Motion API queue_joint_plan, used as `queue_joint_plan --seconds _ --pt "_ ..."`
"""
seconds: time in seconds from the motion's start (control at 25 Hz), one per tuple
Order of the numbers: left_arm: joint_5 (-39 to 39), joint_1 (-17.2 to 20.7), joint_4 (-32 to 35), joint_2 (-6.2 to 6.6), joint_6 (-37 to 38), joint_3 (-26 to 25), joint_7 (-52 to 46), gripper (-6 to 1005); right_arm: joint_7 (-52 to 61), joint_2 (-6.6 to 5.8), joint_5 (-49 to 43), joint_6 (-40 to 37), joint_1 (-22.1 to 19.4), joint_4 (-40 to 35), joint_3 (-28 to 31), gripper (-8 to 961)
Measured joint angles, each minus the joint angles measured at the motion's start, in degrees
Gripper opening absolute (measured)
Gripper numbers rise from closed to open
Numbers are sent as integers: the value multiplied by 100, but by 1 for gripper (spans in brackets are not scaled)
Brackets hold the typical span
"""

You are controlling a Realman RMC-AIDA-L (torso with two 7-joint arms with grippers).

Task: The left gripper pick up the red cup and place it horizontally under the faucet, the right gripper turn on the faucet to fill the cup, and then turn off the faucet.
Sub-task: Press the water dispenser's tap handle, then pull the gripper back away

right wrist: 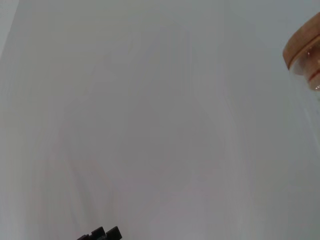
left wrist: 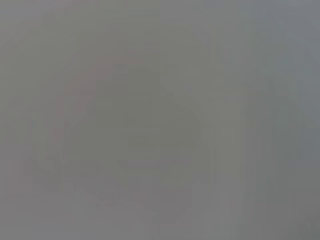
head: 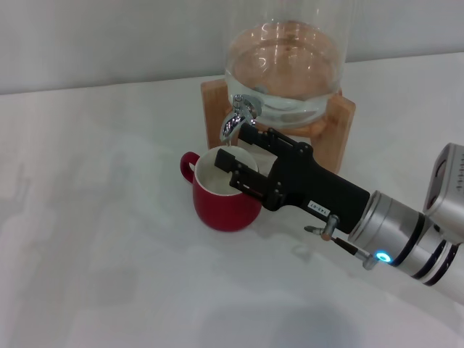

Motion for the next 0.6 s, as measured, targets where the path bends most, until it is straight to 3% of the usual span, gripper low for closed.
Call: queue_joint_plan --seconds 0.6 --pt "15 0 0 0 0 0 0 747 2 0 32 59 -11 -20 0 659"
